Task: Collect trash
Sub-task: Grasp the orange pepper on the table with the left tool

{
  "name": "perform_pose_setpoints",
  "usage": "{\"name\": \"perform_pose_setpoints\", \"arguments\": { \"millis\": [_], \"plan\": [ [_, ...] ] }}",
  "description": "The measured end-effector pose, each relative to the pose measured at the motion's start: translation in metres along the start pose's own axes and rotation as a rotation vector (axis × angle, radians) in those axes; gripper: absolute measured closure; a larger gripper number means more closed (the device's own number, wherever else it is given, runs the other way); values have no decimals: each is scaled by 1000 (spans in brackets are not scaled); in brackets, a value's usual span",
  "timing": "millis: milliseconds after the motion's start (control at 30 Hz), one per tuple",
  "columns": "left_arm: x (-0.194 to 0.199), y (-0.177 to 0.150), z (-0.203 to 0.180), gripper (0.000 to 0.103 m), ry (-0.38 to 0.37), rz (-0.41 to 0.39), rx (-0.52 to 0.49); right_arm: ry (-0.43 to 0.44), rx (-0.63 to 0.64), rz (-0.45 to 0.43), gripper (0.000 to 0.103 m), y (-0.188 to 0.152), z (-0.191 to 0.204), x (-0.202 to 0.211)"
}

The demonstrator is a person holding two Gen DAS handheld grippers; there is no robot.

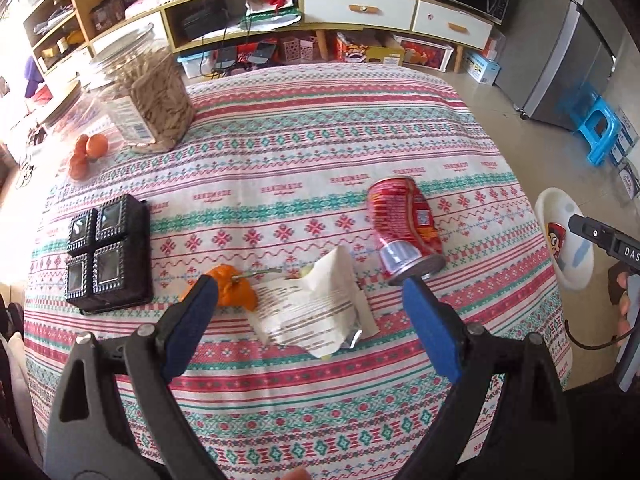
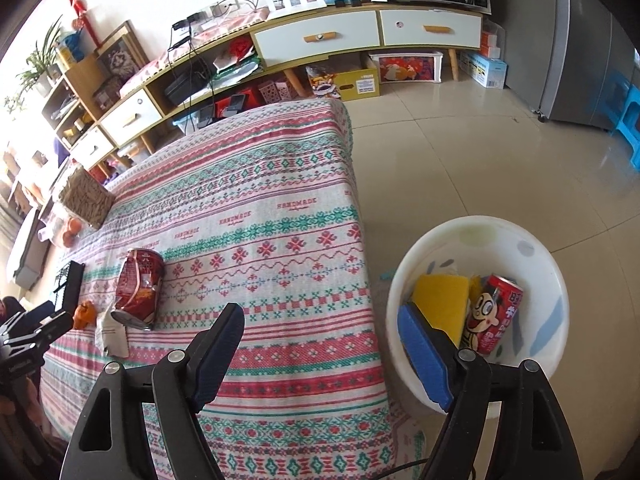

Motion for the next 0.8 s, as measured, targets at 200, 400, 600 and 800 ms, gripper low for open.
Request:
{"name": "perform_pose_setpoints", "arguments": {
  "millis": [200,400,600,800],
  "plan": [
    [-16,-10,41,10,-1,72,91,14,43,25,22,-3,28,-13],
    [-40,-19,61,10,-39,141,152,23,87,54,22,-9,54,-27],
    [-58,-20,62,16,-67,161,142,36,139,76,22,-15,80,-37],
    [-69,-25,57,49,-92,199,120,63,168,95,22,-20,104,-45]
  ]
}}
Point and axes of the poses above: each gripper's, at about its wrist camera, not at the fingertips, and x roughly against the way its jaws point, z to its left, y to its top, the point moved 8 cm from there along -x, roughly the way its jaws point, and after that the axes turned 7 degrees about -x, right-handed, at the moved point
